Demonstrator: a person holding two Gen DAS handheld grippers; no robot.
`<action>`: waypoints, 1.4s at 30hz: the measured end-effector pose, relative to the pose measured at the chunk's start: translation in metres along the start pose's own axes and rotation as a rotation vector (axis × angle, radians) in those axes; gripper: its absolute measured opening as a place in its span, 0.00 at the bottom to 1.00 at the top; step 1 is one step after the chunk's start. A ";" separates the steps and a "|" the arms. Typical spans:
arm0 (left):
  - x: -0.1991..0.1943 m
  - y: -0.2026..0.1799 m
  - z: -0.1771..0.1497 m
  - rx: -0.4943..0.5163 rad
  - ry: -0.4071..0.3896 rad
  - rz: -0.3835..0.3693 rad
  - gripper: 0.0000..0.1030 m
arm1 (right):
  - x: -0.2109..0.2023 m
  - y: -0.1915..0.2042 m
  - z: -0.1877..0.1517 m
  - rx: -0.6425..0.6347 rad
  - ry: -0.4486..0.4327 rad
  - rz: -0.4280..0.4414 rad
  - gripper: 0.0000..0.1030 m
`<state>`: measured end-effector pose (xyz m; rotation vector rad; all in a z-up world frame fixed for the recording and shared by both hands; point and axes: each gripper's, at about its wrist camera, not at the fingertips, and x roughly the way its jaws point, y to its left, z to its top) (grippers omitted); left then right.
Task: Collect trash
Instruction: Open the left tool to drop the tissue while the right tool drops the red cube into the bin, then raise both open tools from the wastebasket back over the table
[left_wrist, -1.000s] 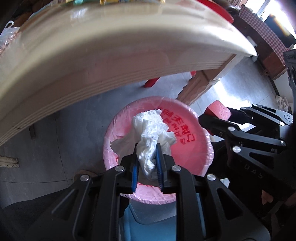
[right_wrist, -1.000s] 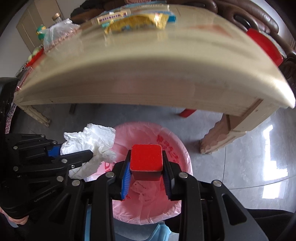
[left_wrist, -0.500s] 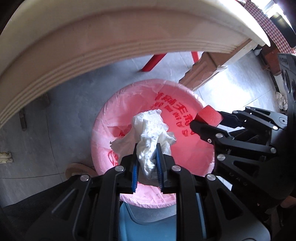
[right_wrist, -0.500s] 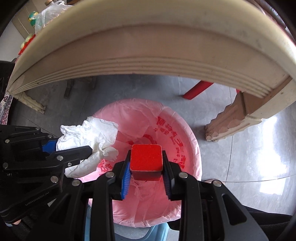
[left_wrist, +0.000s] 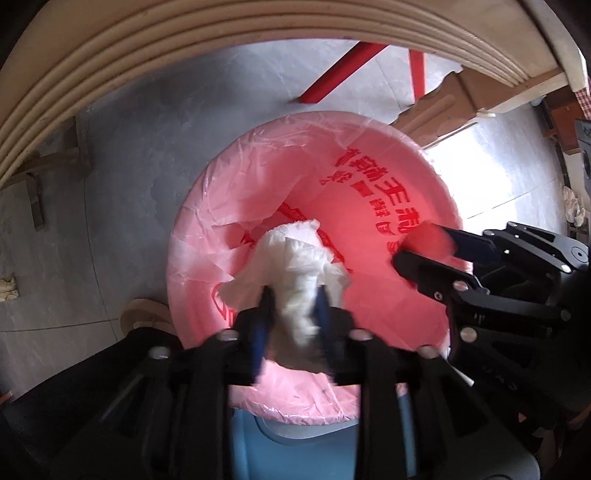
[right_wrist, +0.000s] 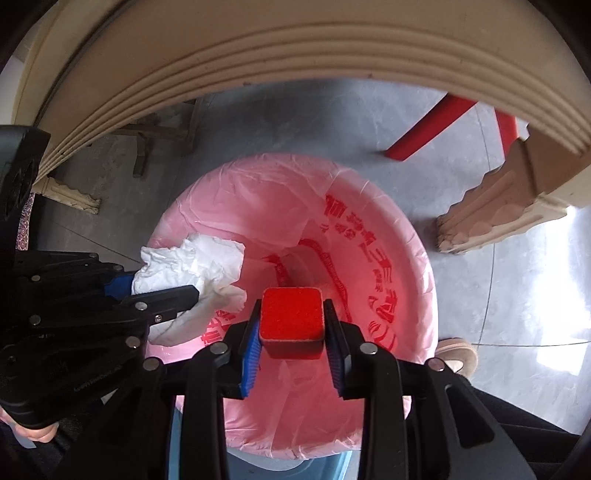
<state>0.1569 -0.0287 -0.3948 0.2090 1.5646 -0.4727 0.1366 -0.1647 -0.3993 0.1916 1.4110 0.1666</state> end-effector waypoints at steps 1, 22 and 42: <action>0.001 0.001 0.001 -0.006 0.002 0.012 0.37 | 0.000 -0.001 0.000 0.002 -0.006 -0.009 0.41; -0.010 -0.007 -0.001 0.025 -0.008 0.121 0.57 | -0.018 -0.020 0.006 0.103 -0.049 0.002 0.57; -0.253 0.023 -0.019 0.018 -0.444 0.174 0.67 | -0.218 0.017 0.033 -0.007 -0.411 0.080 0.77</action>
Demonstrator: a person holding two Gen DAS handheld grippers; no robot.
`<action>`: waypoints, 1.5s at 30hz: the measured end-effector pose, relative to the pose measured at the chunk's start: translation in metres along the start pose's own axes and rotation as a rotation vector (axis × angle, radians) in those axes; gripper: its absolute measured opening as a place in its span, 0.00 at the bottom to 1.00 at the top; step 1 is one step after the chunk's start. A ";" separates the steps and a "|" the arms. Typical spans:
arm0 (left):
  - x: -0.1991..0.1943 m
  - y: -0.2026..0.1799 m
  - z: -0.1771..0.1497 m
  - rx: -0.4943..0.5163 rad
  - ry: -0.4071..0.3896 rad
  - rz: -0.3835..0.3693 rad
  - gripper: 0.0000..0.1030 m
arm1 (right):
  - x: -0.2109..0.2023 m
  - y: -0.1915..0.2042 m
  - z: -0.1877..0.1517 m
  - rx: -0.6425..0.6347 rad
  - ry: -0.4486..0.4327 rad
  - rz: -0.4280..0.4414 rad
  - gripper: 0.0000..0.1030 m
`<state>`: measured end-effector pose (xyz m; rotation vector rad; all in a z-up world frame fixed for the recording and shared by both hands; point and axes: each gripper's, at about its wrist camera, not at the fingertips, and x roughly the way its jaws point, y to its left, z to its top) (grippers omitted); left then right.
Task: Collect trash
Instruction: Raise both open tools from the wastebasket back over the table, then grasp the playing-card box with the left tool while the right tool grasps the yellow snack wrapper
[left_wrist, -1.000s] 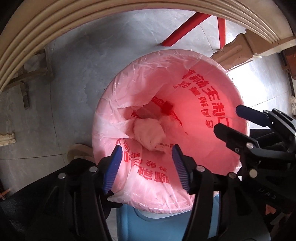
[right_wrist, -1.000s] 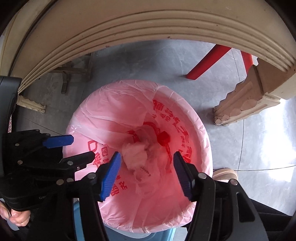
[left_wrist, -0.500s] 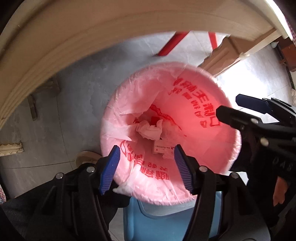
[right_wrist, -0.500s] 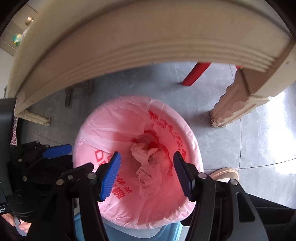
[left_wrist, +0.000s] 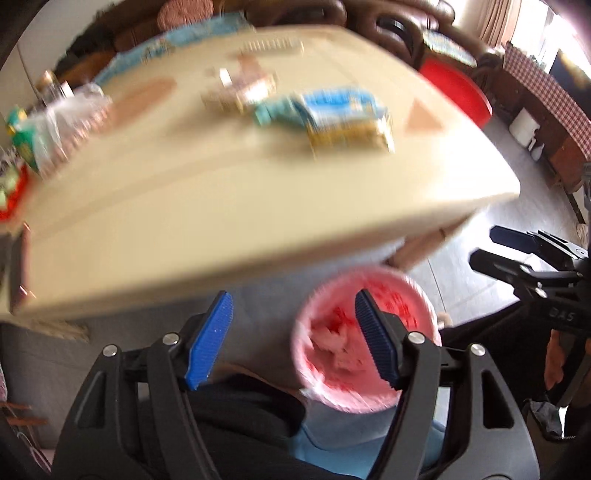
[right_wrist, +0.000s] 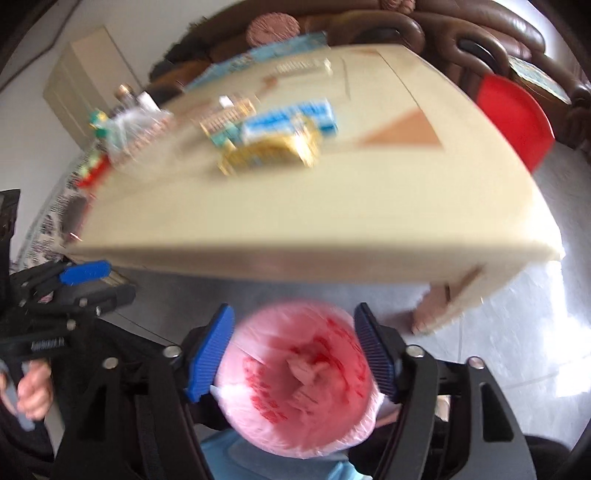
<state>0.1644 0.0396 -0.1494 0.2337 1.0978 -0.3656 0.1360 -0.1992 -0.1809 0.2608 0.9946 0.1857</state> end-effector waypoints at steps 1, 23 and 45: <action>-0.010 0.006 0.012 0.011 -0.009 -0.001 0.68 | -0.005 0.002 0.006 -0.015 -0.005 0.014 0.77; 0.017 0.046 0.176 0.390 0.127 0.069 0.70 | -0.006 0.059 0.149 -0.569 0.174 0.188 0.77; 0.138 0.049 0.224 0.497 0.271 -0.028 0.70 | 0.115 0.039 0.176 -0.729 0.454 0.335 0.77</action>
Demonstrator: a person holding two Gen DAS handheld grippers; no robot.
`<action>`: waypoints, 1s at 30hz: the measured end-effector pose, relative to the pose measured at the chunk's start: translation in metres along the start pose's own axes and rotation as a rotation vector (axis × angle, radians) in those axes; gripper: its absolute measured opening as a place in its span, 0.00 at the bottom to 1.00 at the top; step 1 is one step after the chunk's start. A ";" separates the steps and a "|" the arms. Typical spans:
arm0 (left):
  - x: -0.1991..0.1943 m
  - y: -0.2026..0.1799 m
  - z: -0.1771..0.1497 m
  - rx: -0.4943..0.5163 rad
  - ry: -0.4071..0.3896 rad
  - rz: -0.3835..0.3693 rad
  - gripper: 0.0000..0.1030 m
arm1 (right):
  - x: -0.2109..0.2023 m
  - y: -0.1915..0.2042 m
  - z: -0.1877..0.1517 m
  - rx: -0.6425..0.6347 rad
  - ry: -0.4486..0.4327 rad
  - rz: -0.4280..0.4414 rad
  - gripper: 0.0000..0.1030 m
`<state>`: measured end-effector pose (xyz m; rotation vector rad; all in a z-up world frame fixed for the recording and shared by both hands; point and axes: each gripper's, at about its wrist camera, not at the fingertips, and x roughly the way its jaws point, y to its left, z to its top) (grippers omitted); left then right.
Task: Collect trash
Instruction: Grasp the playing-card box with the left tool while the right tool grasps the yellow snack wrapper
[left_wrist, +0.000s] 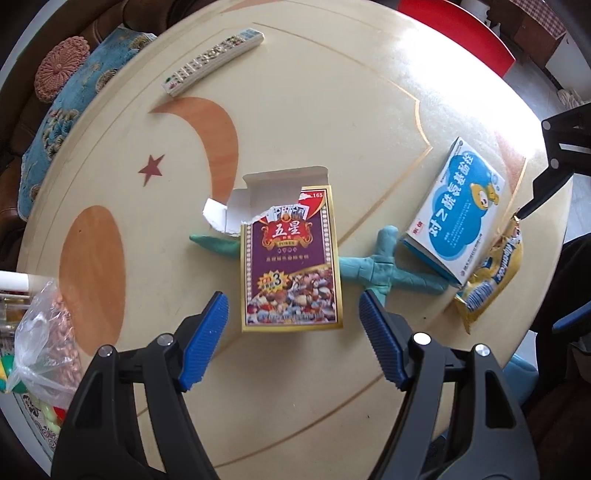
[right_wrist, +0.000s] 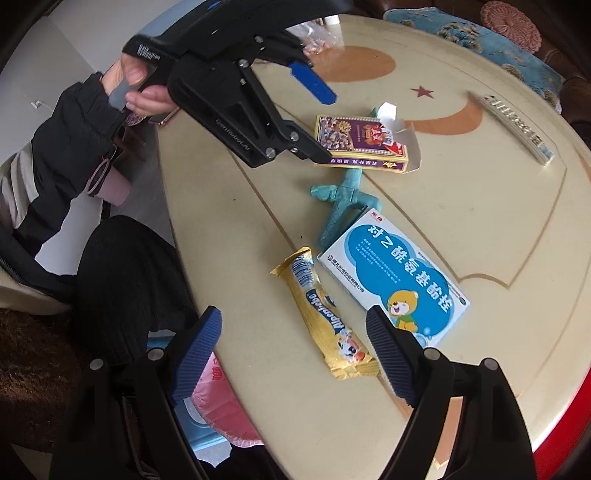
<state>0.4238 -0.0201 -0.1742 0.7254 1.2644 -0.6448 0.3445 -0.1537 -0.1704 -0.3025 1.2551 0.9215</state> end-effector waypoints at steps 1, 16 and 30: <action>0.002 0.000 0.001 0.000 0.004 -0.005 0.70 | 0.002 0.000 0.000 -0.002 0.006 0.008 0.77; 0.024 0.007 0.012 -0.001 0.023 -0.080 0.70 | 0.039 -0.005 -0.004 -0.008 0.085 0.044 0.77; 0.026 0.008 0.027 -0.051 0.062 -0.054 0.70 | 0.045 -0.004 -0.004 0.018 0.048 0.018 0.59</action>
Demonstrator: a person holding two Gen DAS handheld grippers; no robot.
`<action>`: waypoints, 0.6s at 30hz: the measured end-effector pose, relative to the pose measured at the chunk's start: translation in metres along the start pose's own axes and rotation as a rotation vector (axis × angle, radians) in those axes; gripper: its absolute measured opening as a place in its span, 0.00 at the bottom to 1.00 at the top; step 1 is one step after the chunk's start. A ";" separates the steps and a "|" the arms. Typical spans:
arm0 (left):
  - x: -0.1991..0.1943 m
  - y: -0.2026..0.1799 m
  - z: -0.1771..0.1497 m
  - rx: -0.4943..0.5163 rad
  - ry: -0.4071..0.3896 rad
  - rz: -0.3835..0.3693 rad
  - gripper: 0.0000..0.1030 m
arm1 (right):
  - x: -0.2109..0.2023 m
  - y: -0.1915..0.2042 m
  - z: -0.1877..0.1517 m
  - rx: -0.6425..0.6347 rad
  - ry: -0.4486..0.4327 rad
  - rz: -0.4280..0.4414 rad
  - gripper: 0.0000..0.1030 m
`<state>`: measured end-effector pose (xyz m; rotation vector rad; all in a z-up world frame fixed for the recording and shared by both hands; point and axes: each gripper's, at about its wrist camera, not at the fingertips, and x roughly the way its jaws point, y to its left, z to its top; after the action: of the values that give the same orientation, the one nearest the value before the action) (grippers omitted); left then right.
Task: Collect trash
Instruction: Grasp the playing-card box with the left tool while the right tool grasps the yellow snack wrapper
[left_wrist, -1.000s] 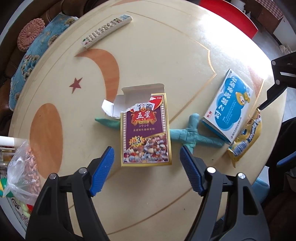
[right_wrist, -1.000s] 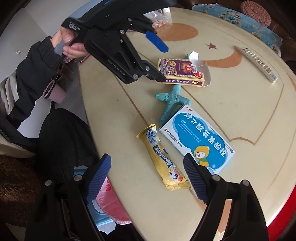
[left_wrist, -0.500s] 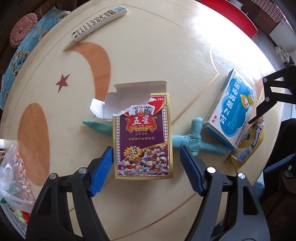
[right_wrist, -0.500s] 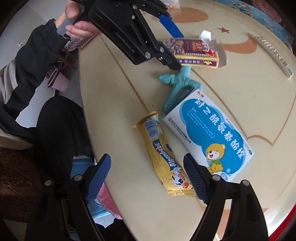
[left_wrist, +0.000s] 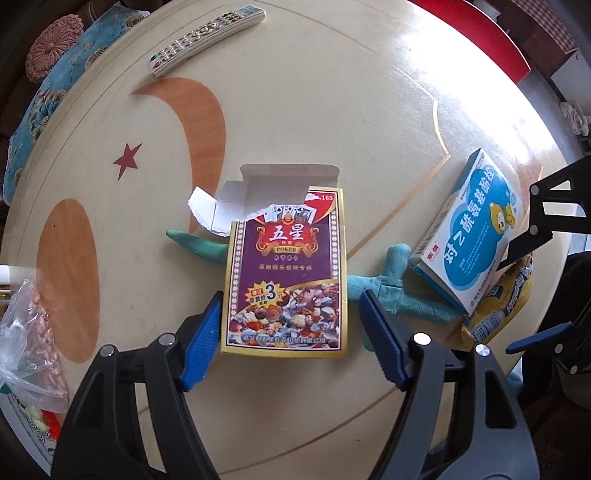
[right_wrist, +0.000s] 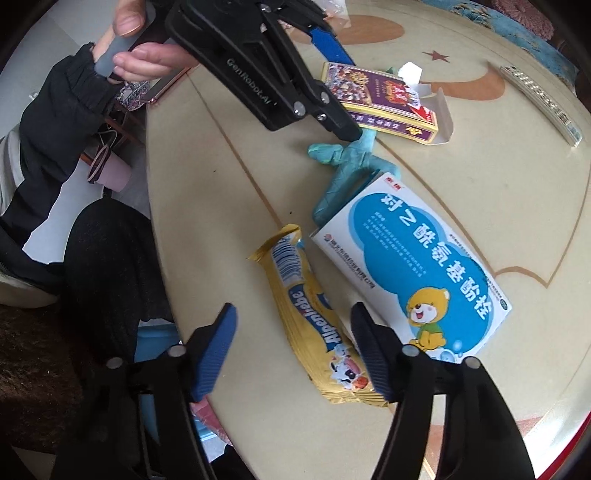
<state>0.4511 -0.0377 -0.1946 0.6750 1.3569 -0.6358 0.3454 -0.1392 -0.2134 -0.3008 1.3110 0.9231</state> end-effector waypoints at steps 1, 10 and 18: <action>-0.001 -0.002 0.002 -0.001 0.002 0.009 0.70 | 0.000 -0.001 0.000 0.002 -0.003 -0.004 0.58; -0.008 -0.012 0.009 -0.041 0.036 -0.005 0.60 | -0.003 -0.007 -0.006 0.059 -0.047 -0.038 0.35; -0.012 0.007 0.013 -0.139 0.050 -0.041 0.60 | -0.006 -0.013 -0.012 0.128 -0.092 -0.049 0.26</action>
<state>0.4636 -0.0428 -0.1810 0.5556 1.4505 -0.5551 0.3463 -0.1574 -0.2151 -0.1879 1.2664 0.7990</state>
